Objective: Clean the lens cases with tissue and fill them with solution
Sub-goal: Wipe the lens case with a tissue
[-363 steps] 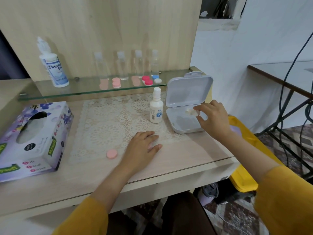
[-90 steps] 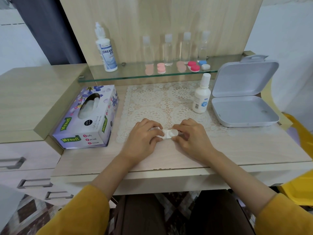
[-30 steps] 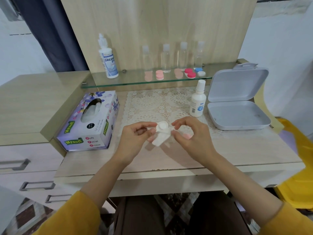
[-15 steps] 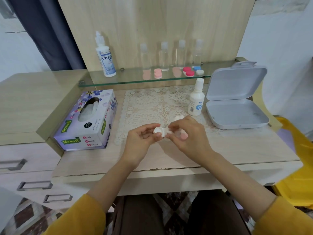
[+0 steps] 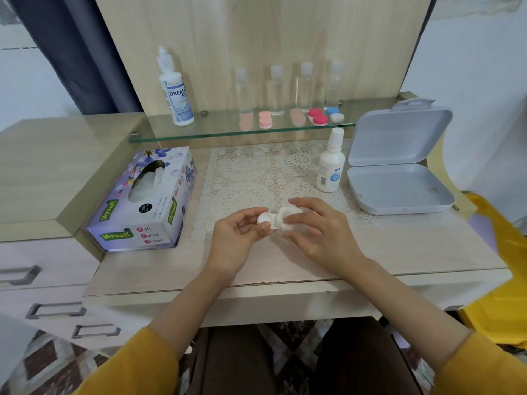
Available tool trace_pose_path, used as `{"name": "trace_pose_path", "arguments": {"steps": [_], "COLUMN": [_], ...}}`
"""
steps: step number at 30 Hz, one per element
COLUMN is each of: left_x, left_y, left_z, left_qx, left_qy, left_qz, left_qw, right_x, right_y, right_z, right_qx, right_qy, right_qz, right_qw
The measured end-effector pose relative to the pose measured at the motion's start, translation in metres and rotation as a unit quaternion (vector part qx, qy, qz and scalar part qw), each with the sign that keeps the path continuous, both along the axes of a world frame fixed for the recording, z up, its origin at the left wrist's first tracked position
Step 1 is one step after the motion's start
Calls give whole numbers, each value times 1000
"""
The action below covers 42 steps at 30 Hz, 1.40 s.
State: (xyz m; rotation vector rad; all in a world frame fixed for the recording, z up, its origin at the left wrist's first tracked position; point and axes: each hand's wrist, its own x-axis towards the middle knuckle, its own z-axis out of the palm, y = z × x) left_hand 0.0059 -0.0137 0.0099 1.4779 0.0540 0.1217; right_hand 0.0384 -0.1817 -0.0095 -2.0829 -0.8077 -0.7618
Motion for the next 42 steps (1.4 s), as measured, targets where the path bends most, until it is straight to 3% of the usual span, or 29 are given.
{"name": "trace_pose_path", "arguments": {"steps": [42], "left_x": [1], "left_y": [-1], "left_z": [-8], "left_qx": [19], "left_qy": [20], "left_qz": [-10], "left_qw": [1000], "right_x": [-2], "right_y": [9], "right_z": [-13], "right_qx": [42], "right_qy": [18], "right_qz": [-12], "right_qw": [999]}}
